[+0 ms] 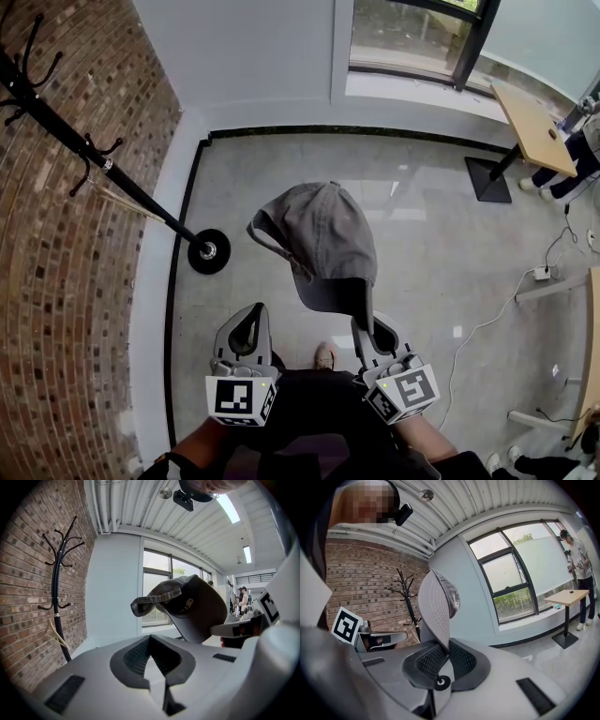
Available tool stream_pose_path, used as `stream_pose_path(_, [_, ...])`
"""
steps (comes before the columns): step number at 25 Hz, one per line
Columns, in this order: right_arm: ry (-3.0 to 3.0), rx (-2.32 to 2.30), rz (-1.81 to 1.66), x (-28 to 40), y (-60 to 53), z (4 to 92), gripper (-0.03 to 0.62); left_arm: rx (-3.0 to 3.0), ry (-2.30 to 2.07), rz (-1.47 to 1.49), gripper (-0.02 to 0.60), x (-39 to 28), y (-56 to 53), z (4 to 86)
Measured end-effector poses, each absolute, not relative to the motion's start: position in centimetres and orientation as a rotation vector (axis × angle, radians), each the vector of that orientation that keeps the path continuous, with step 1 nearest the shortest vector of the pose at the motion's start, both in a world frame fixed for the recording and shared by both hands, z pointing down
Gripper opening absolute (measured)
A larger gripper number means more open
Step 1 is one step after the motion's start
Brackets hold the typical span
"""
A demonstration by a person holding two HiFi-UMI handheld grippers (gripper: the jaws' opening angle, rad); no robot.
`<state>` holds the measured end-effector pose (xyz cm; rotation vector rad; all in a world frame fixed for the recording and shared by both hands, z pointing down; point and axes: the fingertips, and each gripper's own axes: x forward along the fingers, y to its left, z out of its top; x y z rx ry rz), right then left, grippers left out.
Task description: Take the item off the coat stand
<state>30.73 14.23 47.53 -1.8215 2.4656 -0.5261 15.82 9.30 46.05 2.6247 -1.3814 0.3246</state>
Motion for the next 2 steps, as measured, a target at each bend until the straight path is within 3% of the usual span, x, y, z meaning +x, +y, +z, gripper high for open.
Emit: stream_pose_path(2, [2.463,-1.822,-0.531,30.71,14.10,47.53,0.031,2.627,-1.379,0.323,0.026,15.88,9.17,46.03])
